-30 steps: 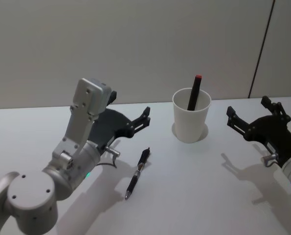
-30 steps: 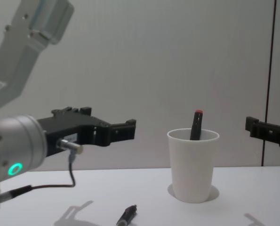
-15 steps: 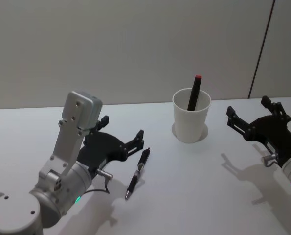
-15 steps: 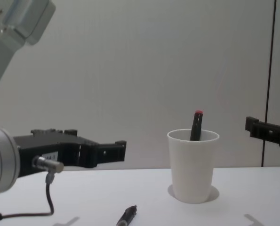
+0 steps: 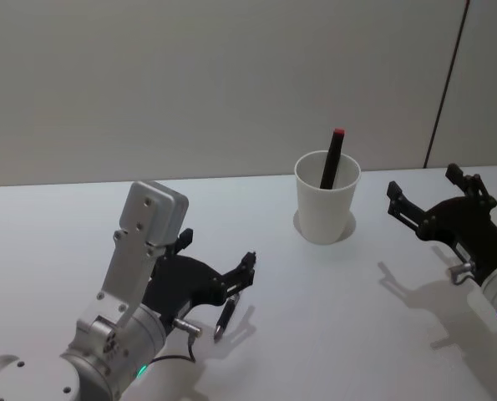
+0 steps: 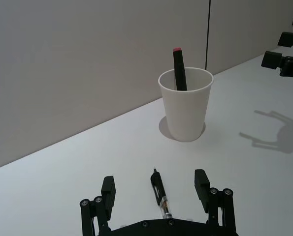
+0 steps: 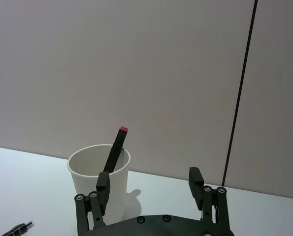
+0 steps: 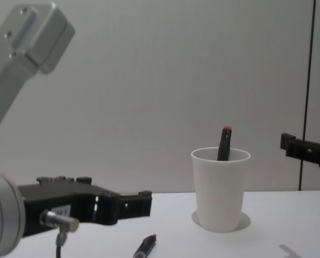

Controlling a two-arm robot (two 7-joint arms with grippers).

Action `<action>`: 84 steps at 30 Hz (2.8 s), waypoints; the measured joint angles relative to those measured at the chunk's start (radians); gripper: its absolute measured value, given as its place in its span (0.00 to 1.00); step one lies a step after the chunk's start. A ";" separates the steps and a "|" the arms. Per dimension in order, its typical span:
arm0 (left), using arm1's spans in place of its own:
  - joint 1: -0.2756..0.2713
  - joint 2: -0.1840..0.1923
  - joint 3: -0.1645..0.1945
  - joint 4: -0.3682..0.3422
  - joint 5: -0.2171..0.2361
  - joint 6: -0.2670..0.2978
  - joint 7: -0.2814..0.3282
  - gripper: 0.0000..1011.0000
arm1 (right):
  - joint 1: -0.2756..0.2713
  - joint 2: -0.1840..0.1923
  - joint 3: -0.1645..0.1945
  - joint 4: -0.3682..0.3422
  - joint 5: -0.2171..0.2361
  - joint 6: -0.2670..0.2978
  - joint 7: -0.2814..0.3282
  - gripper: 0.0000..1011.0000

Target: Place the pen into the pen holder.

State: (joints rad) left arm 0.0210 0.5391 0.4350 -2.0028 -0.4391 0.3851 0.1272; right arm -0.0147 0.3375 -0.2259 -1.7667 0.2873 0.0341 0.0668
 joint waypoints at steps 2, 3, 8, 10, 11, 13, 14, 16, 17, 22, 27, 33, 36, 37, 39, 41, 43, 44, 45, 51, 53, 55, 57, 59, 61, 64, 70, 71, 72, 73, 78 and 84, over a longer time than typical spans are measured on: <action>0.006 -0.004 0.003 -0.001 0.002 0.006 0.008 0.99 | 0.000 0.000 0.000 0.000 0.000 0.000 0.000 0.99; 0.008 -0.005 0.004 -0.001 0.003 0.009 0.011 0.99 | 0.000 0.000 0.000 0.000 0.000 0.000 0.000 0.99; 0.021 -0.016 0.011 0.004 0.009 0.021 0.027 0.99 | 0.000 0.000 0.000 0.000 0.000 0.000 0.000 0.99; 0.025 -0.021 0.014 0.008 0.010 0.027 0.031 0.99 | 0.000 0.000 0.000 0.000 0.000 0.000 0.000 0.99; 0.026 -0.023 0.015 0.009 0.011 0.029 0.032 0.99 | 0.000 0.000 0.000 0.000 0.000 0.000 0.000 0.99; 0.028 -0.026 0.016 0.012 0.012 0.033 0.032 0.99 | 0.000 0.000 0.000 0.000 0.000 0.000 0.000 0.99; 0.030 -0.030 0.018 0.016 0.012 0.038 0.032 0.99 | 0.000 0.000 0.000 0.000 0.000 0.000 0.000 0.99; 0.031 -0.033 0.019 0.019 0.013 0.042 0.032 0.99 | 0.000 0.000 0.000 0.000 0.000 0.000 0.000 0.99; 0.031 -0.037 0.020 0.023 0.015 0.046 0.031 0.99 | 0.000 0.000 0.000 0.000 0.000 0.000 0.000 0.99; 0.031 -0.047 0.023 0.034 0.019 0.061 0.020 0.99 | 0.000 0.000 0.000 0.000 0.000 0.000 0.000 0.99; 0.026 -0.058 0.025 0.047 0.023 0.081 0.000 0.99 | 0.000 0.000 0.000 0.000 0.000 0.000 0.000 0.99; 0.017 -0.069 0.025 0.059 0.028 0.109 -0.022 0.99 | 0.000 0.000 0.000 0.000 0.000 0.000 0.000 0.99; 0.013 -0.075 0.025 0.064 0.030 0.123 -0.030 0.99 | 0.000 0.000 0.000 0.000 0.000 0.000 0.000 0.99; 0.012 -0.076 0.025 0.066 0.030 0.126 -0.032 0.99 | 0.000 0.000 0.000 0.000 0.000 0.000 0.000 0.99; 0.008 -0.081 0.024 0.070 0.032 0.137 -0.036 0.99 | 0.000 0.000 0.000 0.000 0.000 0.000 0.000 0.99; 0.006 -0.084 0.024 0.073 0.034 0.144 -0.038 0.99 | 0.000 0.000 0.000 0.000 0.000 0.000 0.000 0.99; 0.003 -0.089 0.023 0.078 0.037 0.154 -0.041 0.99 | 0.000 0.000 0.000 0.000 0.000 0.000 0.000 0.99; 0.001 -0.090 0.023 0.079 0.038 0.157 -0.042 0.99 | 0.000 0.000 0.000 0.000 0.000 0.000 0.000 0.99; -0.001 -0.093 0.023 0.082 0.040 0.163 -0.044 0.99 | 0.000 0.000 0.000 0.000 0.000 0.000 0.000 0.99; -0.008 -0.103 0.021 0.092 0.048 0.184 -0.049 0.99 | 0.000 0.000 0.000 0.000 0.000 0.000 0.000 0.99; -0.011 -0.107 0.020 0.095 0.050 0.191 -0.051 0.99 | 0.000 0.000 0.000 0.000 0.000 0.000 0.000 0.99; -0.014 -0.112 0.019 0.099 0.052 0.197 -0.052 0.99 | 0.000 0.000 0.000 0.000 0.000 0.000 0.000 0.99; -0.015 -0.114 0.019 0.101 0.054 0.201 -0.053 0.99 | 0.000 0.000 0.000 0.000 0.000 0.000 0.000 0.99; -0.018 -0.118 0.018 0.104 0.057 0.206 -0.055 0.99 | 0.000 0.000 0.000 0.000 0.000 0.000 0.000 0.99; -0.020 -0.120 0.018 0.106 0.059 0.209 -0.057 0.99 | 0.000 0.000 0.000 0.000 0.000 0.000 0.000 0.99; -0.023 -0.125 0.018 0.109 0.064 0.216 -0.060 0.99 | 0.000 0.000 0.000 0.000 0.000 0.000 0.000 0.99; -0.028 -0.134 0.017 0.115 0.072 0.229 -0.066 0.99 | 0.000 0.000 0.000 0.000 0.000 0.000 0.000 0.99; -0.028 -0.135 0.017 0.116 0.073 0.231 -0.067 0.99 | 0.000 0.000 0.000 0.000 0.000 0.000 0.000 0.99; -0.028 -0.136 0.017 0.116 0.074 0.233 -0.067 0.99 | 0.000 0.000 0.000 0.000 0.000 0.000 0.000 0.99; -0.028 -0.138 0.016 0.117 0.074 0.236 -0.067 0.99 | 0.000 0.000 0.000 0.000 0.000 0.000 0.000 0.99; -0.029 -0.145 0.014 0.120 0.075 0.244 -0.065 0.99 | 0.000 0.000 0.000 0.000 0.000 0.000 0.000 0.99; -0.028 -0.150 0.012 0.122 0.074 0.251 -0.061 0.99 | 0.000 0.000 0.000 0.000 0.000 0.000 0.000 0.99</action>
State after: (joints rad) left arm -0.0068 0.3891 0.4469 -1.8809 -0.3650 0.6360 0.0662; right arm -0.0146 0.3375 -0.2259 -1.7667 0.2874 0.0341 0.0668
